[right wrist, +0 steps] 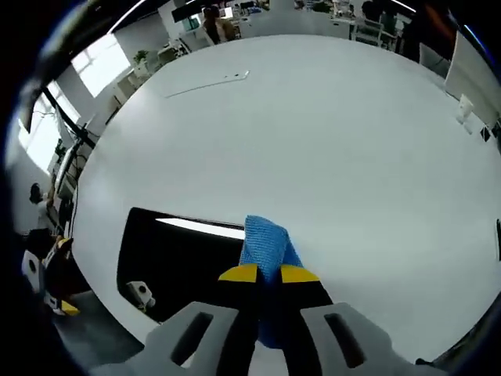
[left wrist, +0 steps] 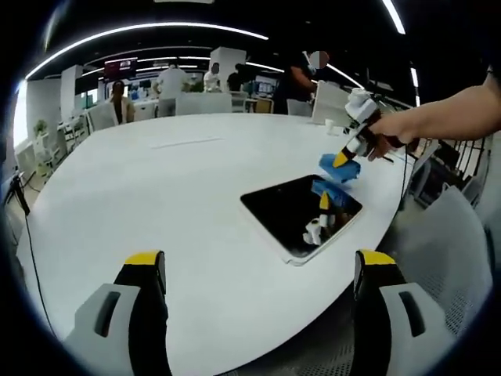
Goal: Wipe the mirror surface with the cleaning cloth until all visible marks leave the cleaned area.
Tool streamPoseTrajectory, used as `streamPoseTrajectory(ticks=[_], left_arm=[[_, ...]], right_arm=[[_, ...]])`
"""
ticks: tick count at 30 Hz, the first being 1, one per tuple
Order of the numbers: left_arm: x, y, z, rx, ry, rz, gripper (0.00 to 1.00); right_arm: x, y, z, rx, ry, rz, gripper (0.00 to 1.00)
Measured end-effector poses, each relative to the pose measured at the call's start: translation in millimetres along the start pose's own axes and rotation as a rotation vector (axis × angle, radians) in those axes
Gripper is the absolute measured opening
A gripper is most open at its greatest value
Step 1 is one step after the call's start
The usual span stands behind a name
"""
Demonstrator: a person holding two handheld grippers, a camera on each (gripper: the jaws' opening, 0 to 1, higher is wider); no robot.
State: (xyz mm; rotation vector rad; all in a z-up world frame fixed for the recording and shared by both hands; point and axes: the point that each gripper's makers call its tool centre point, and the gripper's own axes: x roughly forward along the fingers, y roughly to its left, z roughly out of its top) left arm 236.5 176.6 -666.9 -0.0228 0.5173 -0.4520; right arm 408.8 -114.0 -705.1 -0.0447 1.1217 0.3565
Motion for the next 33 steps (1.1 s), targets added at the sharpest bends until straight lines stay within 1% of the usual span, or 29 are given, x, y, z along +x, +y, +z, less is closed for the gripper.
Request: streamPoseTrajectory(ticks=[1,2,5,8,9,10,11,13,16,19,21,23,24,25,26,27,28,29,30,31,32,33], left_arm=[[-0.1,0.4,0.9,-0.004,-0.004,0.002,0.99],[-0.1,0.8,1.2,-0.005,-0.005,0.005,0.99],[0.9,0.0,-0.9,0.005,0.010,0.003,0.99],[0.9,-0.1,-1.9,0.012,0.017,0.003,0.98],[0.8,0.5,-1.2,0.007,0.011,0.003,0.98],[0.7,2.3,0.0,-0.011,0.001,0.007,0.98],[0.1,4.6,-0.7,-0.031,0.004,0.013,0.98],[0.4,1.2,-0.5,-0.007,0.003,0.000,0.97],[0.5,1.3,-2.2,-0.011,0.011,-0.001,0.97],[0.5,-0.8,-2.0,-0.011,0.012,-0.009,0.97],[0.5,0.0,-1.9,-0.012,0.009,-0.004,0.97],[0.5,0.0,-2.1,-0.014,0.009,-0.006,0.97],[0.4,-0.6,-1.9,-0.011,0.007,-0.010,0.97],[0.3,-0.7,-2.0,-0.010,0.007,-0.012,0.97],[0.2,-0.4,-2.3,-0.014,0.008,-0.011,0.97],[0.2,-0.1,-2.6,-0.015,0.009,-0.010,0.97],[0.2,-0.1,-2.8,-0.014,0.010,-0.009,0.97],[0.2,-0.2,-2.9,-0.013,0.011,-0.010,0.97],[0.2,-0.6,-3.0,-0.013,0.011,-0.012,0.97],[0.1,-1.0,-2.9,-0.008,0.011,-0.013,0.97],[0.1,-0.7,-3.4,0.003,0.013,-0.011,0.97],[0.5,0.0,-4.9,0.015,0.021,-0.010,0.97]], right_arm=[[2.3,4.2,2.1,0.014,-0.001,0.015,0.02],[7.8,11.1,4.6,0.045,0.003,0.040,0.02],[16.7,20.0,8.2,0.065,-0.005,0.054,0.02],[28.9,27.7,5.1,0.051,0.013,0.052,0.03],[32.1,29.7,2.1,0.037,0.027,0.054,0.03],[34.4,29.6,1.6,0.035,0.029,0.047,0.03],[36.6,29.0,2.6,0.011,0.022,0.036,0.04],[39.0,30.0,3.3,0.009,0.020,0.033,0.05],[30.0,37.9,-3.7,-0.018,0.012,0.027,0.06],[26.9,37.4,-5.3,-0.028,0.003,0.023,0.08],[25.5,37.0,-5.1,-0.023,0.003,0.023,0.09],[22.6,36.8,-4.7,-0.046,-0.002,0.011,0.11],[28.0,33.7,-0.9,-0.062,-0.006,0.015,0.12],[28.3,33.8,-0.6,-0.067,-0.008,0.015,0.13],[27.8,34.8,-2.2,-0.077,-0.006,0.008,0.11],[28.3,34.7,-3.8,-0.090,0.001,0.003,0.06],[30.5,33.8,-5.0,-0.113,0.010,-0.003,0.04],[33.6,34.2,-5.5,-0.118,0.015,-0.009,0.04],[35.1,36.4,-5.4,-0.112,0.018,-0.006,0.03],[36.3,41.0,-8.9,-0.071,0.046,0.005,0.03],[34.8,44.4,-10.0,-0.032,0.052,0.003,0.03],[34.6,42.8,-7.4,-0.042,0.047,-0.011,0.03]])
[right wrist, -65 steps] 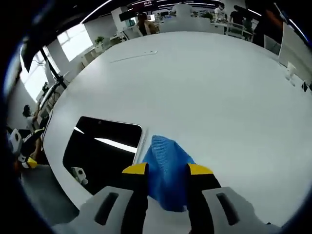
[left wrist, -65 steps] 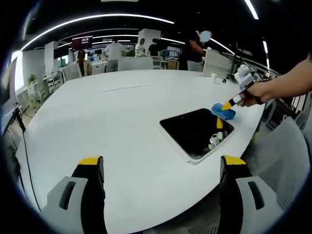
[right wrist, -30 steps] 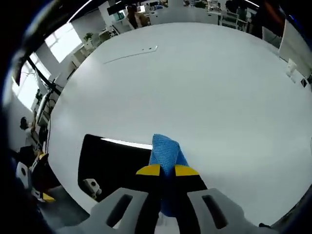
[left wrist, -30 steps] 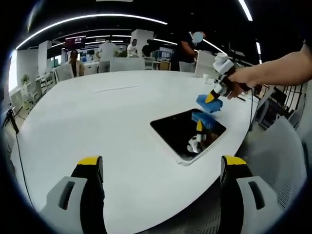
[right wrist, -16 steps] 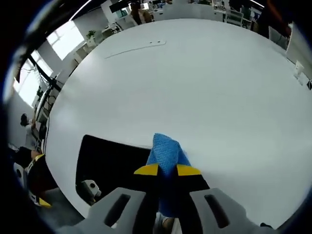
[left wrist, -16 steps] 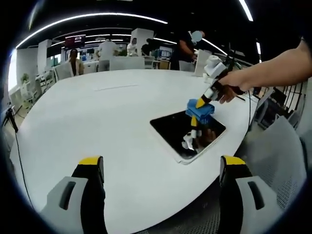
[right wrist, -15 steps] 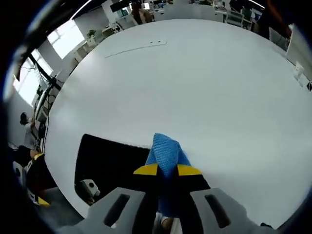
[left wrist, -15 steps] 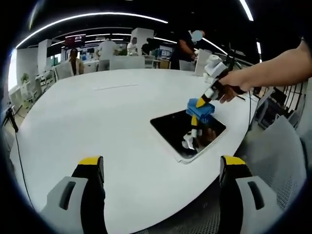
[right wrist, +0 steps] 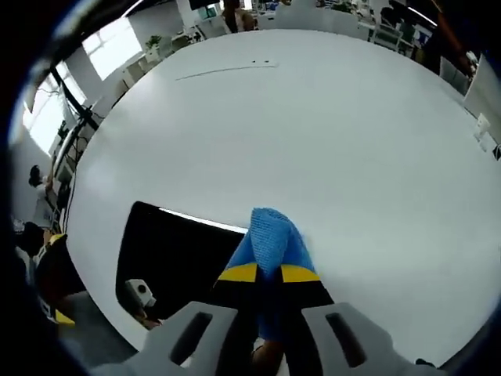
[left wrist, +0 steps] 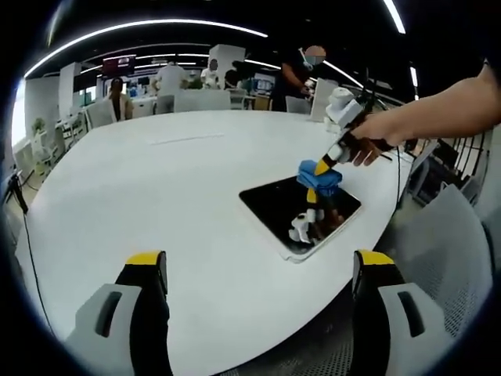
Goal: Wipe the mirror surface with the cleaning cloth until all visible marks leave the cleaned area.
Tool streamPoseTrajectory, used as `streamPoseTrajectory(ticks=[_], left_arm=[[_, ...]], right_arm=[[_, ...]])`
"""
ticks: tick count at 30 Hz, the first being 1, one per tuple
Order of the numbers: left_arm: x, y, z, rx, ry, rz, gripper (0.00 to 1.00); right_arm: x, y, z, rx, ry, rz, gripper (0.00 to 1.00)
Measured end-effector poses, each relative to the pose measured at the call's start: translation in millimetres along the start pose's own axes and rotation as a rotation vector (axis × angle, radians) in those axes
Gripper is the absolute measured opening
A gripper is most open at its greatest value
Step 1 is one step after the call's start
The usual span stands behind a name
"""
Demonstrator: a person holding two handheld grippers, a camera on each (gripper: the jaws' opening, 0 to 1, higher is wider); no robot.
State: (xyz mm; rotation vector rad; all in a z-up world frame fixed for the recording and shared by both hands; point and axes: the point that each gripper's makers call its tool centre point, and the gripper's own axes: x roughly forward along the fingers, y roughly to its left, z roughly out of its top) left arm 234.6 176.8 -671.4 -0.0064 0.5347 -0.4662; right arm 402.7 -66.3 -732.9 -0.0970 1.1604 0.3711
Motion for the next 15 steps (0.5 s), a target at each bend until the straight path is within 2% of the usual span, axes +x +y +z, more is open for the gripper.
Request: streamPoseTrajectory(ticks=[4,9,12,15], left_arm=[[1.2,-1.8,0.9,-0.009,-0.008,-0.012,0.99],[0.5,-2.0,-1.5,-0.004,0.006,-0.010,0.99],[0.3,-1.4,-1.3,-0.005,0.006,-0.010,0.99],[0.5,-2.1,-1.9,0.010,0.013,-0.008,0.97]], right_arm=[[6.2,-1.0,5.2,0.025,0.000,-0.008,0.02],[8.8,8.9,8.0,0.077,-0.004,0.014,0.02],[13.2,16.8,10.9,0.153,-0.005,0.041,0.02],[13.6,23.7,11.3,0.167,-0.005,0.045,0.01]])
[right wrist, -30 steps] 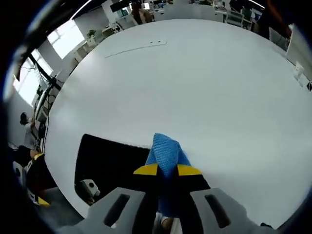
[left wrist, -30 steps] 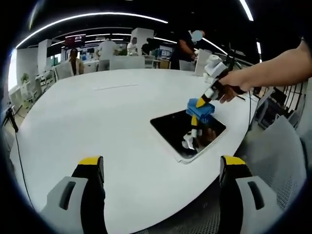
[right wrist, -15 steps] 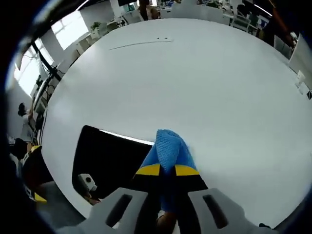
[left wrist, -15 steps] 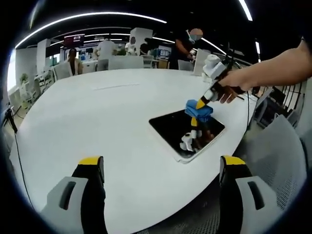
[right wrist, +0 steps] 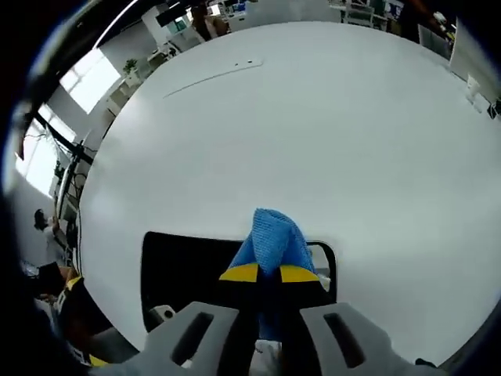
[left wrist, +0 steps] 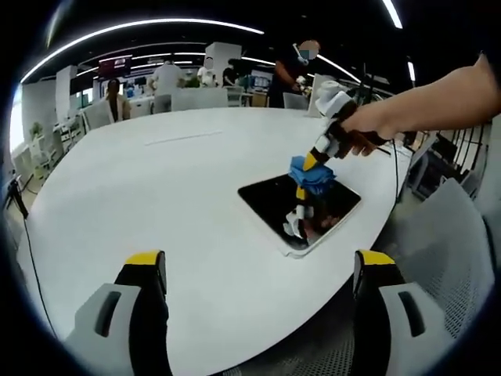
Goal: Wipe the mirror surface with the cleaning cloth until all visible marks leave the cleaned area.
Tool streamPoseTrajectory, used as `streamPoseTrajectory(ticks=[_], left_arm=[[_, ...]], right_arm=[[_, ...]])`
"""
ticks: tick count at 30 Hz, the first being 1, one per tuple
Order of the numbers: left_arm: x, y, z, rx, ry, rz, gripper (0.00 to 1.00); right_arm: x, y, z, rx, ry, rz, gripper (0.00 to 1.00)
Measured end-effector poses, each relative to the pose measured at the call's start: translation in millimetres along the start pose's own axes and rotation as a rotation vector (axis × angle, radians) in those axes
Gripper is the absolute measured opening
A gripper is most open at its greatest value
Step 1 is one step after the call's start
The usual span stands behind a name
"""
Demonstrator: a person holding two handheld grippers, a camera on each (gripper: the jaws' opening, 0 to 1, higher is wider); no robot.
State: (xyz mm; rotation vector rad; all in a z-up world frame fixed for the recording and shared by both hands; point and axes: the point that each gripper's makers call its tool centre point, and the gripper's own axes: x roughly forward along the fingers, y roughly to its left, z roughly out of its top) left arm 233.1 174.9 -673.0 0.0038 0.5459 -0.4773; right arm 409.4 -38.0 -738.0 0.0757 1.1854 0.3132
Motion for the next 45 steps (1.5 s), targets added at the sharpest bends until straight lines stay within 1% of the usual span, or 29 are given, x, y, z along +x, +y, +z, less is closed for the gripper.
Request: streamPoseTrajectory(ticks=[4,11,15,18,23,24,26,29,33,37,40,43,45], left_arm=[[1.2,-2.6,0.2,0.002,-0.001,-0.015,0.98],[-0.3,-1.4,0.8,-0.005,-0.007,-0.012,0.98],[-0.5,-1.6,0.7,-0.008,-0.005,-0.012,0.98],[-0.8,-0.5,0.2,-0.010,-0.006,-0.011,0.97],[-1.0,0.2,-0.2,-0.010,-0.006,-0.007,0.98],[-1.0,1.4,0.8,-0.008,-0.011,-0.001,0.98],[0.0,0.6,-1.0,-0.010,-0.003,-0.009,0.96],[1.3,1.6,-0.7,-0.010,-0.011,-0.009,0.97],[2.7,2.9,-2.5,-0.011,-0.009,-0.009,0.96],[3.2,3.0,-3.9,-0.010,-0.002,-0.010,0.96],[3.4,0.8,-4.0,-0.005,0.002,-0.018,0.95],[3.1,1.6,-1.9,-0.015,-0.011,-0.015,0.97],[2.8,1.2,-0.7,-0.023,-0.018,-0.017,0.98]], right_arm=[[3.9,15.9,-0.5,-0.042,0.011,0.018,0.01],[15.7,52.3,-1.5,-0.091,0.033,0.059,0.01],[15.3,71.9,-5.8,-0.133,0.043,0.072,0.01],[16.4,84.9,-7.6,-0.143,0.051,0.088,0.01],[20.9,100.6,-7.6,-0.163,0.055,0.098,0.01],[18.1,105.4,-10.1,-0.168,0.057,0.099,0.01],[18.3,110.6,-10.7,-0.175,0.062,0.102,0.01],[20.1,121.5,-11.7,-0.176,0.065,0.102,0.01],[24.2,134.3,-10.7,-0.196,0.071,0.105,0.01],[23.1,139.0,-11.8,-0.195,0.067,0.109,0.02],[22.2,143.1,-12.1,-0.213,0.066,0.111,0.02],[21.8,142.8,-12.1,-0.217,0.072,0.108,0.01],[23.8,142.1,-10.9,-0.242,0.072,0.113,0.01]])
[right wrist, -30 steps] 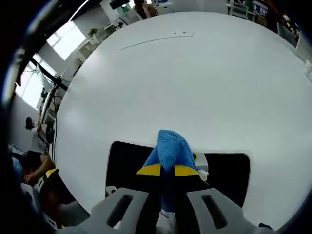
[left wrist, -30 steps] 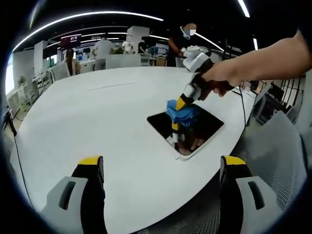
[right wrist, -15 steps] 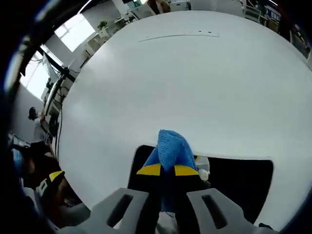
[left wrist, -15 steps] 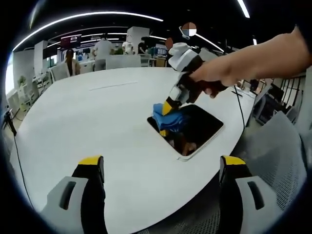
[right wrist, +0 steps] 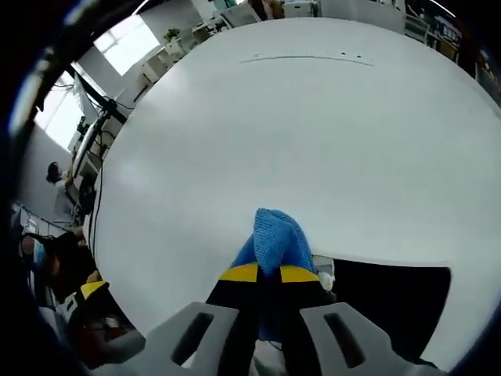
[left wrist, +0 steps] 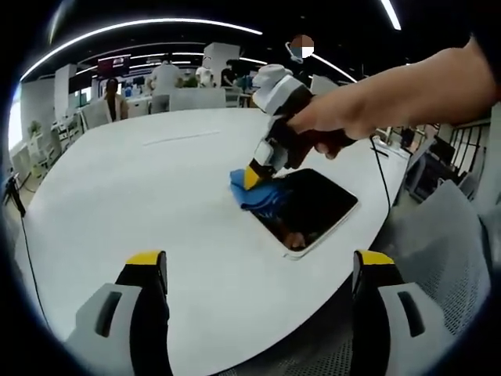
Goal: Wipe the mirror surface with the cleaning cloth until all visible marks leave the cleaned area.
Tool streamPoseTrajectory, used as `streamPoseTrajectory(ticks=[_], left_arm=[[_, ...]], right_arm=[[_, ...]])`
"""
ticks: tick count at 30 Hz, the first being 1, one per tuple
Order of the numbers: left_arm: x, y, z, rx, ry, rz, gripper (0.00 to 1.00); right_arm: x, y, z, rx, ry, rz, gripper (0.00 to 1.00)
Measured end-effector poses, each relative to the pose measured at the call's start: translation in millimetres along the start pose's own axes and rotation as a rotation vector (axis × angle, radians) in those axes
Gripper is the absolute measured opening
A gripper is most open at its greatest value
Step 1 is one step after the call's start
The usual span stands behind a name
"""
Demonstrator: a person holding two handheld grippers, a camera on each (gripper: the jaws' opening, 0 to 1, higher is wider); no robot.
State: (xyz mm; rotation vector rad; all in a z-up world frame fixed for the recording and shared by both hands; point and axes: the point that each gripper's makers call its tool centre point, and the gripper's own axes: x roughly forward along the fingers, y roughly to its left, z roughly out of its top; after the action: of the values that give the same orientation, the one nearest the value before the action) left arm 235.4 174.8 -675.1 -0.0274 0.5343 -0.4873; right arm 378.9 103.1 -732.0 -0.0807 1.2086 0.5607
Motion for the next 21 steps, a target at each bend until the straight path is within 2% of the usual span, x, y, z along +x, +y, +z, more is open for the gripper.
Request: streamPoseTrajectory(ticks=[12,21], left_arm=[[-0.6,-0.5,-0.3,-0.001,0.002,-0.004,0.99],[-1.7,-0.9,0.1,-0.005,0.003,-0.002,0.99]], right_arm=[[4.7,-1.7,3.4,-0.004,-0.016,-0.013,0.01],[-0.1,7.5,-10.4,-0.016,0.001,-0.011,0.01]])
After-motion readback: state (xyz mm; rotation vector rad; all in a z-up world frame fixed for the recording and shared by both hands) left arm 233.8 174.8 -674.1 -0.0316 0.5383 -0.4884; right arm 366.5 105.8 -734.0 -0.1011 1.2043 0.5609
